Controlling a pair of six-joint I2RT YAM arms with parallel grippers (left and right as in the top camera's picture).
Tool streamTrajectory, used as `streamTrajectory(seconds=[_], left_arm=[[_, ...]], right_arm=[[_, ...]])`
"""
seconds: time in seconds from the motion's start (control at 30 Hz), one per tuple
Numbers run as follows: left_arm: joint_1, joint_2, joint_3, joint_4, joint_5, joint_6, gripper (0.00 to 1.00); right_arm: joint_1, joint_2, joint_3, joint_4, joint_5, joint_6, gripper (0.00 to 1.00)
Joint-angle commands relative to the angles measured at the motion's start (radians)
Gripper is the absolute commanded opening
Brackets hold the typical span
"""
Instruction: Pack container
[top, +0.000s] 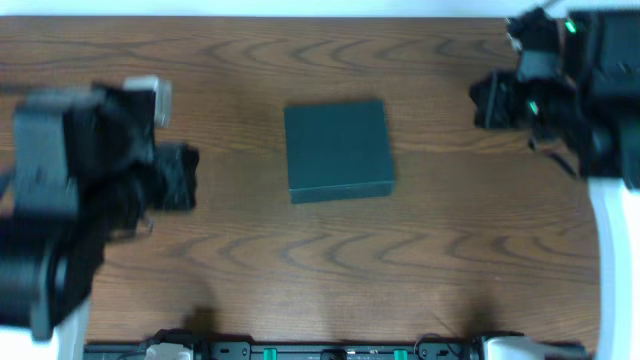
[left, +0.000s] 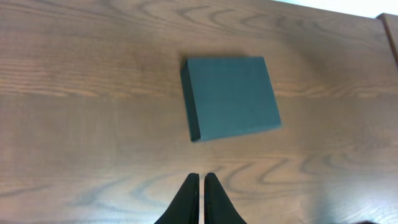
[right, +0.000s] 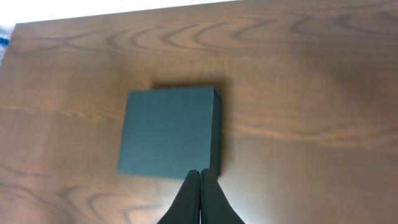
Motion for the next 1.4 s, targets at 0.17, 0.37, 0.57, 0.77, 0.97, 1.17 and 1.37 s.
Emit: streamTrajectory(seconds=[0.17, 0.37, 0.57, 0.77, 0.97, 1.17, 1.37], left_arm=[[0.001, -0.342, -0.301, 0.034, -0.010, 0.009, 0.06], [0.001, -0.575, -0.567, 0.037, 0.008, -0.062, 0.06], [0.001, -0.719, -0.823, 0.100, 0.110, -0.106, 0.06], [0.001, -0.726, -0.909, 0.172, 0.113, -0.185, 0.06], [0.001, -0.726, -0.909, 0.202, 0.112, -0.217, 0.95], [0.001, -0.726, -0.909, 0.193, 0.109, -0.249, 0.95], [0.001, -0.726, -0.909, 0.193, 0.109, -0.249, 0.95]], right_arm=[[0.017, -0.389, -0.375, 0.031, 0.021, -0.026, 0.02], [0.016, -0.779, -0.777, 0.075, 0.016, -0.022, 0.01], [0.016, -1.081, -1.025, 0.074, 0.006, 0.074, 0.02], [0.016, -1.123, -1.048, 0.079, 0.006, 0.134, 0.47], [0.016, -1.123, -1.052, 0.075, 0.006, 0.243, 0.99], [0.016, -1.123, -1.052, 0.095, 0.007, 0.491, 0.99], [0.016, -1.123, -1.052, 0.089, 0.007, 0.491, 0.99]])
